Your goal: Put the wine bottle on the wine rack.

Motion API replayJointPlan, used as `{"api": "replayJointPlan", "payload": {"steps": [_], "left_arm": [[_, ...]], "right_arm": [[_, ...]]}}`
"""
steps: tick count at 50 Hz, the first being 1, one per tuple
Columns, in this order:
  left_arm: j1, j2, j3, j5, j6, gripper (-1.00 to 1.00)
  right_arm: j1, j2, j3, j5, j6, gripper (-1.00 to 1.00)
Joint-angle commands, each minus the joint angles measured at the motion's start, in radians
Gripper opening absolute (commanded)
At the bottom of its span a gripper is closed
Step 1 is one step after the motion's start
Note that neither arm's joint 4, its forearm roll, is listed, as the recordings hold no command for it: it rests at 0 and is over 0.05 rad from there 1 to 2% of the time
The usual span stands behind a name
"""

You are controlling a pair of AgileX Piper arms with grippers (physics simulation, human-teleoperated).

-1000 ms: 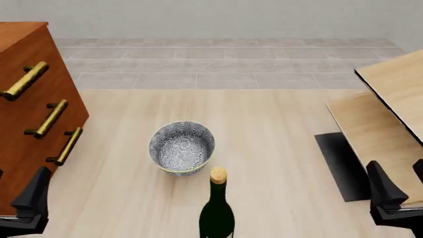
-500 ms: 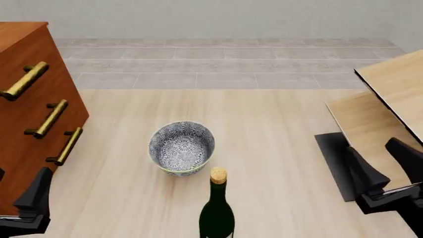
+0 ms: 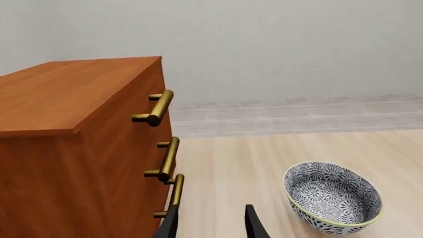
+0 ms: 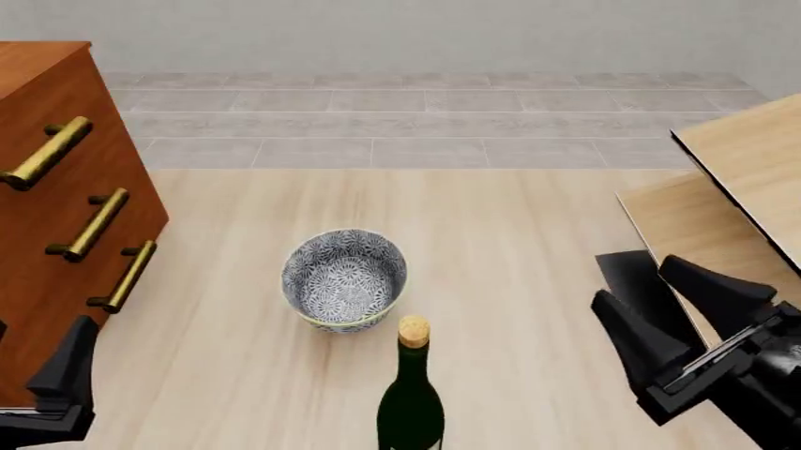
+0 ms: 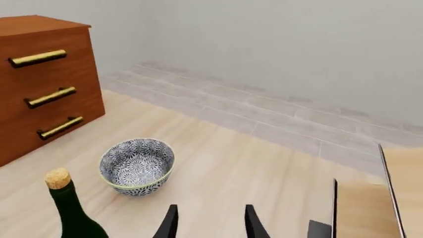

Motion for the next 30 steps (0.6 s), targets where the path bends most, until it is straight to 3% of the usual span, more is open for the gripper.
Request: {"api": "replayJointPlan", "payload": {"steps": [1,30], "left_arm": [[-0.007,0.007,0.001,-0.006,0.008,1.0],[-0.016,0.021,0.001,-0.007,0.016,1.0]], "right_arm": [[0.101,0.054,-0.003,-0.029,0.006,1.0],[0.298,0.22,0.0,-0.156,0.032,1.0]]}}
